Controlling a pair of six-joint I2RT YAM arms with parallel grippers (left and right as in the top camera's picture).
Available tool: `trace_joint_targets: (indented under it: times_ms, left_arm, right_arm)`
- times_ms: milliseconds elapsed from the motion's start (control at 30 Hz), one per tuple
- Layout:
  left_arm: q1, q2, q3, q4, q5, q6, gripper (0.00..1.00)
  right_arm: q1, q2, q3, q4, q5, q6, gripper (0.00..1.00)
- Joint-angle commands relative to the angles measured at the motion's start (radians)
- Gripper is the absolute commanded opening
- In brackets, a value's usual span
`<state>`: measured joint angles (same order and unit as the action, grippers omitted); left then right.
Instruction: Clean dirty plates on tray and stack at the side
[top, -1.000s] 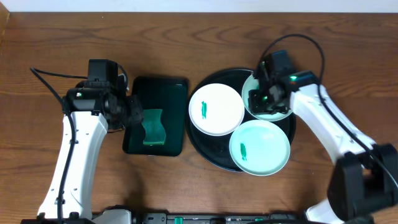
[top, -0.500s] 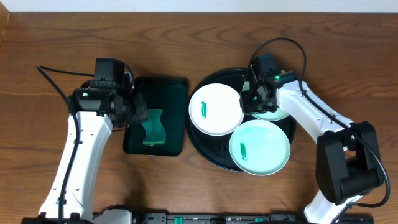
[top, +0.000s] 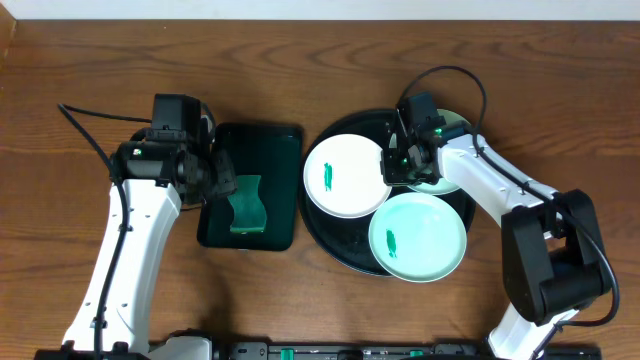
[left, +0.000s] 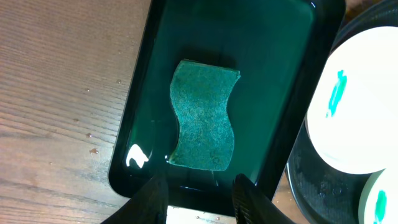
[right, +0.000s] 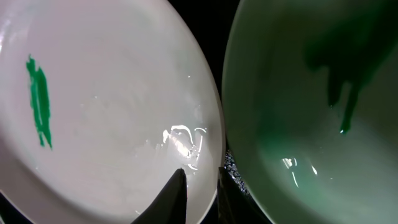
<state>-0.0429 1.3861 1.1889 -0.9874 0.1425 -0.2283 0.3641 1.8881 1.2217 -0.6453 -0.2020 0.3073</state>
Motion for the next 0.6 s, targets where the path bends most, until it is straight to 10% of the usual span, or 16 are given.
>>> trace_joint_targets:
  times_ms: [0, 567]
  left_arm:
    - [-0.003, 0.0, -0.008, -0.002, -0.018, 0.005, 0.36]
    - [-0.003, 0.0, -0.008, -0.005, -0.017, 0.005, 0.36]
  right_arm:
    - [0.01, 0.012, -0.006, 0.004, 0.022, 0.021, 0.15]
    - [0.036, 0.012, -0.043, 0.04, 0.068, 0.063, 0.09]
